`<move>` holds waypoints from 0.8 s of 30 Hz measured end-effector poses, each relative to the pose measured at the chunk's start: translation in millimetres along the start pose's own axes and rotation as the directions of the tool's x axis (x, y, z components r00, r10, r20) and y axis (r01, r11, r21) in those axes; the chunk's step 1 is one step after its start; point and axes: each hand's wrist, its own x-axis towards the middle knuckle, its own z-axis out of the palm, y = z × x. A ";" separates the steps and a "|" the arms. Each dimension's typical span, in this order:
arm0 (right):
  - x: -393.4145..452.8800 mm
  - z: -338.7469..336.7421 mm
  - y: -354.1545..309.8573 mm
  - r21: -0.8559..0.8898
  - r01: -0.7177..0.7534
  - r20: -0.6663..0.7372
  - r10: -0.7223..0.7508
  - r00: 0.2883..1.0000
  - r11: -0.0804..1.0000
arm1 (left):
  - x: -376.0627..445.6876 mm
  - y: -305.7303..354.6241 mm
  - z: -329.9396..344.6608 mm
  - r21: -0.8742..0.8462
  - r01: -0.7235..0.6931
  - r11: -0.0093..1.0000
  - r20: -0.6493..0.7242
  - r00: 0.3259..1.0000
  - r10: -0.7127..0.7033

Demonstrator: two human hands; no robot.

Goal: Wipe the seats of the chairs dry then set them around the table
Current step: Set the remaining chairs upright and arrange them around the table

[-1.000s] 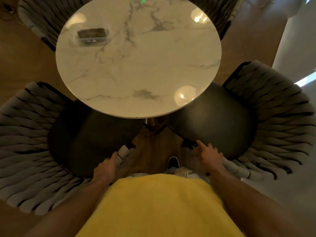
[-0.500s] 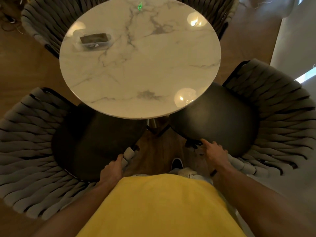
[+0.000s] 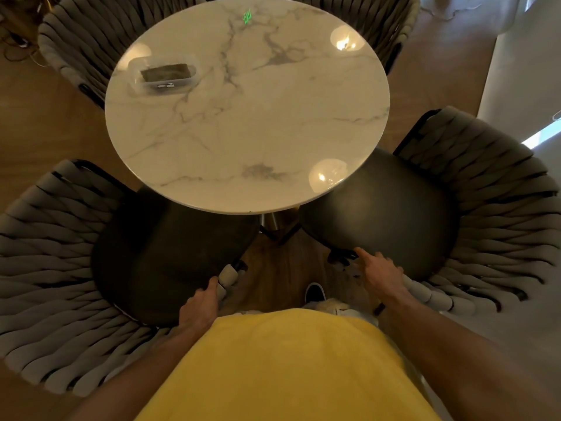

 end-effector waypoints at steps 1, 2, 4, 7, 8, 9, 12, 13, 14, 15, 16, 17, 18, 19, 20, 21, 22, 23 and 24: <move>0.3 0.3 0.0 0.000 -0.002 0.000 0.002 1.000 1.000 | -0.1 0.0 -0.3 -0.004 0.003 1.000 0.003 1.000 -0.003; 0.1 0.8 -0.2 0.002 -0.004 0.000 0.004 1.000 1.000 | -0.6 0.1 -0.6 -0.011 0.004 1.000 0.007 1.000 -0.004; -0.4 1.5 -0.2 -0.007 -0.007 0.000 0.007 1.000 1.000 | -1.4 1.1 -1.5 -0.016 0.004 1.000 0.013 1.000 -0.004; 0.0 0.3 -1.7 -0.006 -0.017 0.008 0.017 1.000 1.000 | -1.1 1.3 -1.8 -0.002 0.002 1.000 0.017 1.000 -0.002; 0.0 -0.3 -2.8 -0.008 -0.016 0.009 0.016 1.000 1.000 | -0.8 0.8 -1.4 0.004 -0.001 1.000 0.016 1.000 0.001; -0.1 -0.6 -4.4 -0.014 -0.012 0.010 0.012 1.000 1.000 | -0.2 0.2 -1.1 0.008 0.000 1.000 0.014 1.000 0.000; -1.0 -0.5 -9.4 -0.009 -0.007 0.012 0.007 1.000 1.000 | 0.4 -1.2 -0.4 0.001 0.006 1.000 0.013 1.000 -0.006; -0.8 -0.3 -9.9 -0.004 -0.009 0.010 0.009 1.000 1.000 | 0.5 -1.3 0.3 -0.001 0.005 1.000 0.013 1.000 -0.005; -0.5 -0.4 -10.2 0.000 -0.008 0.008 0.008 1.000 1.000 | 1.1 -1.7 1.0 -0.001 0.002 1.000 0.009 1.000 -0.002; 0.3 -0.3 -10.2 0.002 -0.006 0.008 0.006 1.000 1.000 | 2.0 -2.7 2.1 0.003 -0.003 1.000 0.002 1.000 0.003; 1.0 -0.4 -10.2 0.003 -0.003 0.011 0.003 1.000 1.000 | 2.6 -4.0 3.2 0.009 -0.004 1.000 -0.006 1.000 0.004; 1.6 -0.7 -10.2 0.004 -0.003 0.013 0.003 1.000 1.000 | 3.1 -5.5 4.2 0.013 -0.001 1.000 -0.013 1.000 0.001; 2.2 -0.3 -10.4 0.006 -0.003 0.017 0.002 1.000 1.000 | 3.5 -6.5 5.2 0.010 0.000 1.000 -0.015 1.000 0.000; 2.7 0.5 -10.1 0.007 -0.002 0.017 0.002 1.000 1.000 | 3.2 -6.7 6.0 0.006 0.001 1.000 -0.014 1.000 -0.001; 2.9 1.2 -10.0 0.011 -0.003 0.015 0.003 1.000 1.000 | 2.9 -6.6 6.6 0.003 0.002 1.000 -0.012 1.000 -0.002; 3.6 1.8 -9.7 0.017 -0.003 0.014 0.003 1.000 1.000 | 2.4 -6.2 6.6 0.004 0.004 1.000 -0.012 1.000 -0.004; 3.3 1.8 -9.9 0.024 -0.003 0.012 0.003 1.000 1.000 | 2.0 -6.0 6.2 0.005 0.005 1.000 -0.015 1.000 -0.005; 3.2 1.6 -9.7 0.033 -0.002 0.009 0.002 1.000 0.999 | 2.0 -6.6 5.4 0.007 0.003 1.000 -0.019 1.000 -0.003; 2.8 1.5 -9.5 0.042 -0.001 0.001 0.001 1.000 0.999 | 2.2 -7.4 4.7 0.005 -0.003 1.000 -0.023 1.000 0.003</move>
